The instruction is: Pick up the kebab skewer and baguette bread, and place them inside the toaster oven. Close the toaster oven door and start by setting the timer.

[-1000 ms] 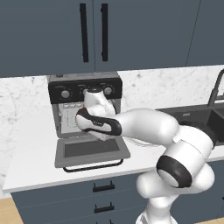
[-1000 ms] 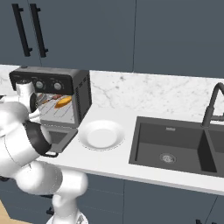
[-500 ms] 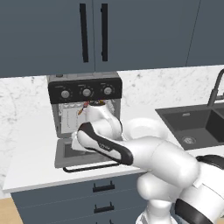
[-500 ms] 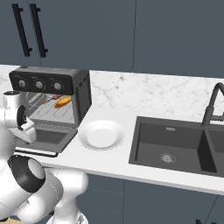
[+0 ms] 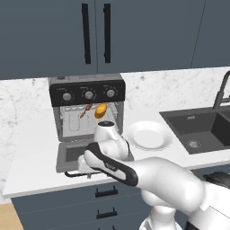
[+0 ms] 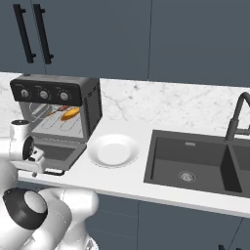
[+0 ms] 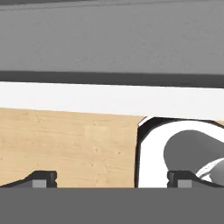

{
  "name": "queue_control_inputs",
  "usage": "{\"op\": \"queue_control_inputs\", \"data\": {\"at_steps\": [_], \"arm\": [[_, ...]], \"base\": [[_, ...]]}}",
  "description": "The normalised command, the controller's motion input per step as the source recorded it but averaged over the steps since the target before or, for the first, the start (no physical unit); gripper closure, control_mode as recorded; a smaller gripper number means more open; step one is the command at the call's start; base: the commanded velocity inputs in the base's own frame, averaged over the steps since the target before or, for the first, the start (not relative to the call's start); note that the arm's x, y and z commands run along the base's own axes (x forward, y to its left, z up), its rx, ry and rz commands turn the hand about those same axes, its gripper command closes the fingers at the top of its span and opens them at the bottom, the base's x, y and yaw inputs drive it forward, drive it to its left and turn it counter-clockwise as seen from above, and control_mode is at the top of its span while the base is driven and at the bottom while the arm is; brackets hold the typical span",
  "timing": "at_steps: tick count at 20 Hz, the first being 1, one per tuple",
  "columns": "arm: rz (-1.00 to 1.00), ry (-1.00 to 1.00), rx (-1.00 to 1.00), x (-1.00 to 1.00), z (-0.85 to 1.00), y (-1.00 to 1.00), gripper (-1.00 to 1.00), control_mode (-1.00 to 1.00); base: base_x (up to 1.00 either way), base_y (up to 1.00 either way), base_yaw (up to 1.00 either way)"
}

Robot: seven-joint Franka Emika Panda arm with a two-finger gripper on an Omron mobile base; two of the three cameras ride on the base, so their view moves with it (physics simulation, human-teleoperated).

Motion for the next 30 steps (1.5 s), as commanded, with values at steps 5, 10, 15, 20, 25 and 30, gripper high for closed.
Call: {"op": "queue_control_inputs", "data": {"at_steps": [5, 10, 15, 20, 25, 30], "arm": [[0.05, 0.06, 0.0, 0.06, -0.33, 0.17, -1.0, -1.0], [0.0, 0.0, 0.0, 0.04, -0.16, 0.19, -1.0, -1.0], [0.0, -0.05, 0.0, 0.08, -0.15, 0.09, -1.0, -1.0], [0.0, -0.11, 0.0, 0.29, -0.05, 0.0, -1.0, -1.0], [0.0, -0.1, 0.0, 0.26, -0.15, 0.0, -1.0, -1.0], [0.0, -0.03, 0.0, 0.03, -0.25, 0.0, -1.0, -1.0]], "base": [[0.0, 0.0, 0.0], [0.0, 0.0, 0.0], [0.0, 0.0, 0.0], [0.0, 0.0, 0.0], [0.0, 0.0, 0.0], [0.0, 0.0, 0.0]]}}
